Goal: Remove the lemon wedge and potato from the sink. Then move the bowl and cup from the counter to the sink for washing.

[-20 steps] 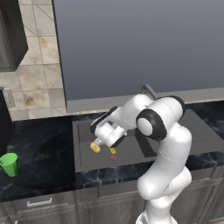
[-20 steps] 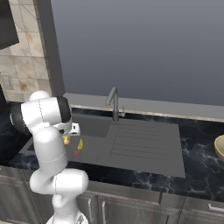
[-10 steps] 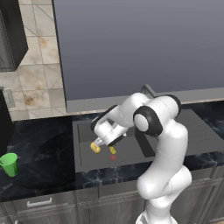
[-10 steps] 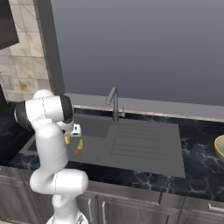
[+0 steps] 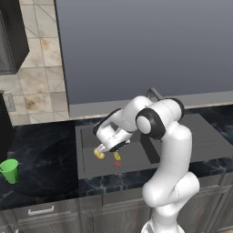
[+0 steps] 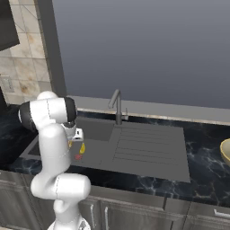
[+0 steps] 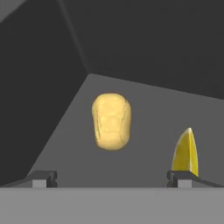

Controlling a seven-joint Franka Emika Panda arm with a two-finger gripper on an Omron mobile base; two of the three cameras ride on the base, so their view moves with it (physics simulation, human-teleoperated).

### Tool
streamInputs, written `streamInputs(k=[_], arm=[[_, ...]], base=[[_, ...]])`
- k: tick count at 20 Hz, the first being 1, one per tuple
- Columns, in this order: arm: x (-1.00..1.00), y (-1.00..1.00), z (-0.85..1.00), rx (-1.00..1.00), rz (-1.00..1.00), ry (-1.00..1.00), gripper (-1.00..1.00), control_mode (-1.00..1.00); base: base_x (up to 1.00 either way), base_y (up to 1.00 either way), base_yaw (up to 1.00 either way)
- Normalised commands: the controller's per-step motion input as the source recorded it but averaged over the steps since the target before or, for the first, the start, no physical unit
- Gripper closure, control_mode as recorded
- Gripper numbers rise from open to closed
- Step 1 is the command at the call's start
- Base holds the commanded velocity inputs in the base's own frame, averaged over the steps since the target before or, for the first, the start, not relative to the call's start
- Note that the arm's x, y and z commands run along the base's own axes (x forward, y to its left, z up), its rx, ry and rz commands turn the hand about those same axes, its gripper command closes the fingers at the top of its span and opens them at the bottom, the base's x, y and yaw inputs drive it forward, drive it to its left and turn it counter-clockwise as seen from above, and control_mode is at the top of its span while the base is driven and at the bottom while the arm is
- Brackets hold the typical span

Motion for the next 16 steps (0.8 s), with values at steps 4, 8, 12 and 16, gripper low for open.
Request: streamInputs(k=[4,8,12,16], arm=[[0.07,0.07,-0.13,0.00,0.00,0.00,-1.00,-1.00],[0.07,0.06,-0.12,0.00,0.00,0.00,-1.00,-1.00],[0.09,0.05,-0.13,0.00,0.00,0.00,-1.00,-1.00],[0.10,0.04,-0.14,0.00,0.00,0.00,-1.00,-1.00]], base=[[0.00,0.00,0.00],[0.00,0.00,0.00],[0.00,0.00,0.00],[0.00,0.00,0.00]])
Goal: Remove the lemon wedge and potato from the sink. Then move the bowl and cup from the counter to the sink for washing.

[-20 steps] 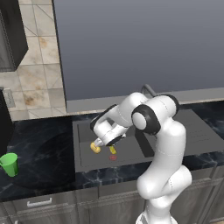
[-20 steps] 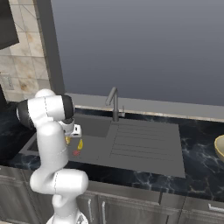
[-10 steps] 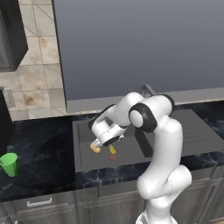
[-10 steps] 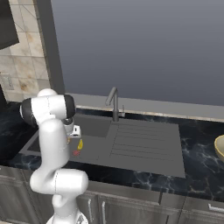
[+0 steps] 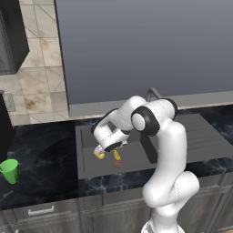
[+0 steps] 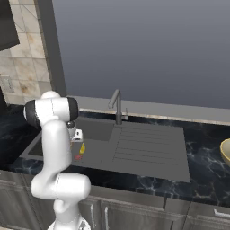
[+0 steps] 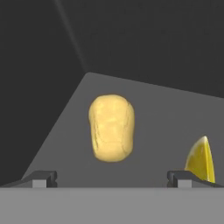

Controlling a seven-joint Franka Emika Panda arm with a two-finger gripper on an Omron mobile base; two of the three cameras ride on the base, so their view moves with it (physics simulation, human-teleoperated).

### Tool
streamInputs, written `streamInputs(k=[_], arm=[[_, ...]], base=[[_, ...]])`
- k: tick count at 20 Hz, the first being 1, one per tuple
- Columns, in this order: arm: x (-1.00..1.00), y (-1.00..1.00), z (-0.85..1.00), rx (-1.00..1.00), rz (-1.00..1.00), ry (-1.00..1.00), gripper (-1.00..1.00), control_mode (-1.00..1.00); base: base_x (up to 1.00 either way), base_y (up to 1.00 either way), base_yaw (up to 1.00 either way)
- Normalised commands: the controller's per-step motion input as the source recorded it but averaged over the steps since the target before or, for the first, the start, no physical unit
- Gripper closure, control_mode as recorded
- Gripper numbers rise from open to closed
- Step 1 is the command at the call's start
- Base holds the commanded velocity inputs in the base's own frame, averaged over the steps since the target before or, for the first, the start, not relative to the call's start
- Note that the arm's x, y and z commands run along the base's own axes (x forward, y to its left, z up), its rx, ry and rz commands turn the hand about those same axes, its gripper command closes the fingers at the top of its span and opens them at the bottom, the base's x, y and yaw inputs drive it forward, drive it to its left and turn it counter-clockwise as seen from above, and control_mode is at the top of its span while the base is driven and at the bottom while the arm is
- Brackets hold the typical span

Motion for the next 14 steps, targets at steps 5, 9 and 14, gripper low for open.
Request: streamInputs(k=[5,9,14], arm=[[0.10,0.04,-0.14,0.00,0.00,0.00,-1.00,-1.00],[0.09,0.04,-0.14,0.00,0.00,0.00,-1.00,-1.00],[0.09,0.04,-0.14,0.00,0.00,0.00,-1.00,-1.00]], base=[[0.00,0.00,0.00],[0.00,0.00,0.00],[0.00,0.00,0.00]])
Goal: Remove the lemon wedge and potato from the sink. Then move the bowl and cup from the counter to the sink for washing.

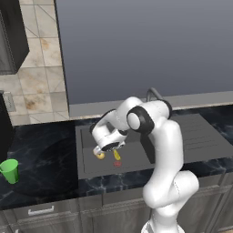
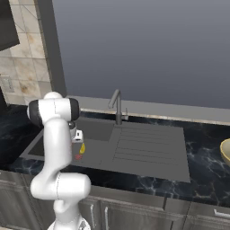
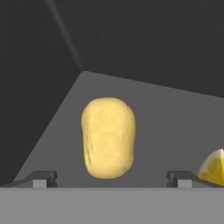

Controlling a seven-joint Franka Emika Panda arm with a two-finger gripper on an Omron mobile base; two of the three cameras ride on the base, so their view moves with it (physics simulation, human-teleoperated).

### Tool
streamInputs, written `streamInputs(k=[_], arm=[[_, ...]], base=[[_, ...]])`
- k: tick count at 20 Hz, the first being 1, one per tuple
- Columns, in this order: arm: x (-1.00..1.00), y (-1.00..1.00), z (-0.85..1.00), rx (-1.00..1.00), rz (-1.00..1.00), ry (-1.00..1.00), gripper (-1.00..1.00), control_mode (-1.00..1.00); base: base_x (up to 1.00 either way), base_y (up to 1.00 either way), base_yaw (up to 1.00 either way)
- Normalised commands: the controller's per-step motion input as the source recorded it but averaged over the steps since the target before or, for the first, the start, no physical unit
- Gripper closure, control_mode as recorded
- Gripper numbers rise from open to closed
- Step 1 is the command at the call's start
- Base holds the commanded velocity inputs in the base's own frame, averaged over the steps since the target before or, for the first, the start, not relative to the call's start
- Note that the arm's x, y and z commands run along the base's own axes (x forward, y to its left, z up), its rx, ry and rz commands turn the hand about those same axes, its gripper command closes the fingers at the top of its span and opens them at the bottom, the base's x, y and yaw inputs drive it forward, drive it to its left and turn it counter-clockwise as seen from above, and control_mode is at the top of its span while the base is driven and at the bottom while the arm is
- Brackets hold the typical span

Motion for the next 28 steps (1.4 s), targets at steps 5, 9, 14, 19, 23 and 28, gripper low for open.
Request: streamInputs(k=[5,9,14,19,23,28], arm=[[0.10,0.03,-0.14,0.00,0.00,0.00,-1.00,-1.00],[0.09,0.04,-0.14,0.00,0.00,0.00,-1.00,-1.00],[0.09,0.04,-0.13,0.00,0.00,0.00,-1.00,-1.00],[0.09,0.06,-0.13,0.00,0.00,0.00,-1.00,-1.00],[0.09,0.06,-0.13,0.00,0.00,0.00,-1.00,-1.00],[0.09,0.05,-0.12,0.00,0.00,0.00,-1.00,-1.00]], base=[[0.00,0.00,0.00],[0.00,0.00,0.00],[0.00,0.00,0.00],[0.00,0.00,0.00],[0.00,0.00,0.00],[0.00,0.00,0.00]])
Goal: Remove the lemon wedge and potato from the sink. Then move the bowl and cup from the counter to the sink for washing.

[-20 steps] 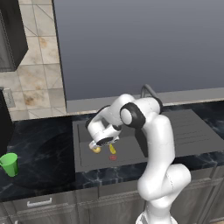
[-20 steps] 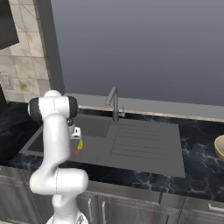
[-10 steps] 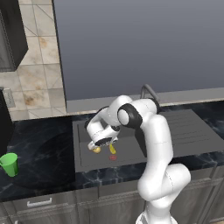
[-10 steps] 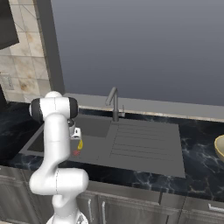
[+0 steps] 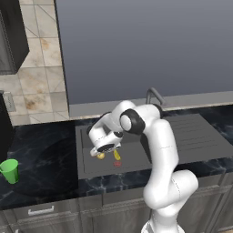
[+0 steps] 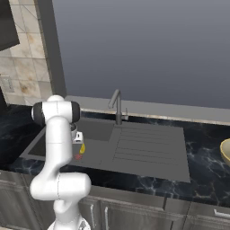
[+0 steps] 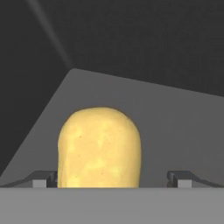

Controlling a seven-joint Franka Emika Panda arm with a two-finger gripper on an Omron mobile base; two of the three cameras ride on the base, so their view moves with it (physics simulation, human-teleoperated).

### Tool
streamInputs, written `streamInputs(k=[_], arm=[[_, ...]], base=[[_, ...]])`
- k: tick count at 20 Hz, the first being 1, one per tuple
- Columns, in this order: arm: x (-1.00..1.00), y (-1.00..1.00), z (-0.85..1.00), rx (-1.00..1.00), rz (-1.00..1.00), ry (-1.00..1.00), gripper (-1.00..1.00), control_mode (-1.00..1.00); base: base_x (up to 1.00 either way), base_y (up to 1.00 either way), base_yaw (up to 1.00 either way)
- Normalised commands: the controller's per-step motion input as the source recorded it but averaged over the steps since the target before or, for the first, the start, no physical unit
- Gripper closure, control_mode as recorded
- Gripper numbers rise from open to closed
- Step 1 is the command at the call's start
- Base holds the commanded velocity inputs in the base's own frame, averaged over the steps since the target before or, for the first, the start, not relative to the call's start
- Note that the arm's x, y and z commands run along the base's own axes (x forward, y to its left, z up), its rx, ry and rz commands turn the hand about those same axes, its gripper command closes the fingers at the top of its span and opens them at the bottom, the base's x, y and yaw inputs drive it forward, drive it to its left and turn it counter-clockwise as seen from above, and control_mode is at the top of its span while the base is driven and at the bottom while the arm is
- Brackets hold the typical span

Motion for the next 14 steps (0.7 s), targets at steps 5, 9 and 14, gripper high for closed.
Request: streamInputs(k=[5,9,14], arm=[[0.05,0.07,-0.12,0.01,0.00,0.00,-1.00,-1.00],[0.04,0.08,-0.12,0.01,0.00,0.00,-1.00,-1.00],[0.04,0.07,-0.12,0.00,0.00,0.00,-1.00,-1.00]], base=[[0.00,0.00,0.00],[0.00,0.00,0.00],[0.00,0.00,0.00]])
